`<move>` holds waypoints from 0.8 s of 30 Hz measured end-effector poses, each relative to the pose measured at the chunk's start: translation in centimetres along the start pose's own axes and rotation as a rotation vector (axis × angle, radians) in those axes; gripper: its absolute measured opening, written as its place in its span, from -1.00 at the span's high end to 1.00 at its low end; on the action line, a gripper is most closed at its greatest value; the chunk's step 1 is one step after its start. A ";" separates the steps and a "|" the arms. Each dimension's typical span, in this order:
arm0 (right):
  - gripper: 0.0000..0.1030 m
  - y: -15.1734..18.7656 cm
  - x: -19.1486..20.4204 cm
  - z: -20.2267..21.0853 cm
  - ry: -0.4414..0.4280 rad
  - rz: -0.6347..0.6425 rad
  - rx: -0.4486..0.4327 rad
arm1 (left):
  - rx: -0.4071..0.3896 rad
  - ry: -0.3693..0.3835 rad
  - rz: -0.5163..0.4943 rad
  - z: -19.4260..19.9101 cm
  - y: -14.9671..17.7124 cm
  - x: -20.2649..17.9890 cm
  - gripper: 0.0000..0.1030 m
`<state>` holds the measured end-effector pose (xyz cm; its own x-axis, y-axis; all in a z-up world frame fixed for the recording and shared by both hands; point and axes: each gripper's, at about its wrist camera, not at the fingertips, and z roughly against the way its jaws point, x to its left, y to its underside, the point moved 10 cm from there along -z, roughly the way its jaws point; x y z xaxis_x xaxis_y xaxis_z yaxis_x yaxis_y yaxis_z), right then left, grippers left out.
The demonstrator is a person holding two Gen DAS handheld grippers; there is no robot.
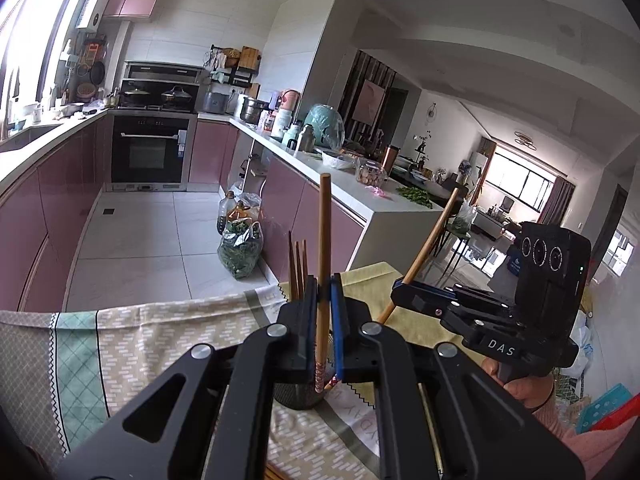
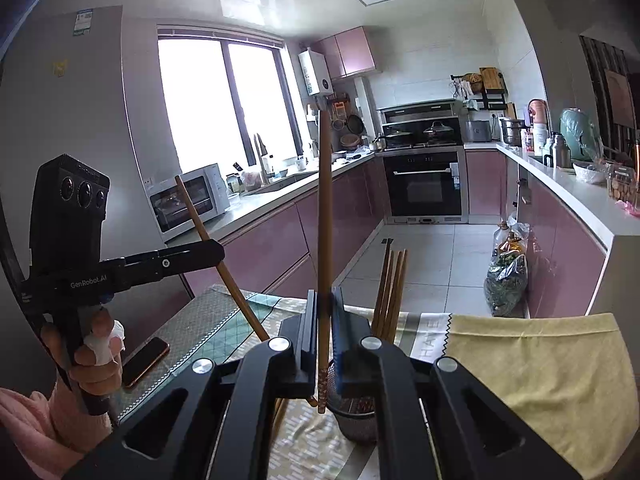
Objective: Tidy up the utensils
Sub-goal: 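Lift the chopstick upright toward the mesh cup with the left tool while the right tool lifts its own, then lower the chopstick into the mesh cup with the left tool while the right tool lowers its own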
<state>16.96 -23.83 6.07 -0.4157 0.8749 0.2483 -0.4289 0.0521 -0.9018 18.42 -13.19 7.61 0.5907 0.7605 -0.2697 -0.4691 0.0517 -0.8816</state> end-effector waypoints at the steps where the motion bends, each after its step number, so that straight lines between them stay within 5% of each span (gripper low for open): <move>1: 0.89 -0.3 -0.1 0.0 0.003 0.001 -0.006 | -0.006 0.000 -0.007 -0.1 -0.4 -0.3 0.87; 9: 0.89 -0.3 -1.6 -1.4 0.042 0.002 0.014 | 0.034 -0.055 -0.071 -2.8 -0.6 -1.4 0.87; 24: 0.89 5.3 -3.3 -7.1 0.056 -0.043 0.252 | 0.279 -0.100 -0.067 -9.9 5.3 1.8 0.86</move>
<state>21.76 -22.99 -1.99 -0.3509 0.9001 0.2580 -0.6345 -0.0259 -0.7725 23.48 -17.92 -1.35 0.5652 0.8087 -0.1630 -0.6021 0.2693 -0.7517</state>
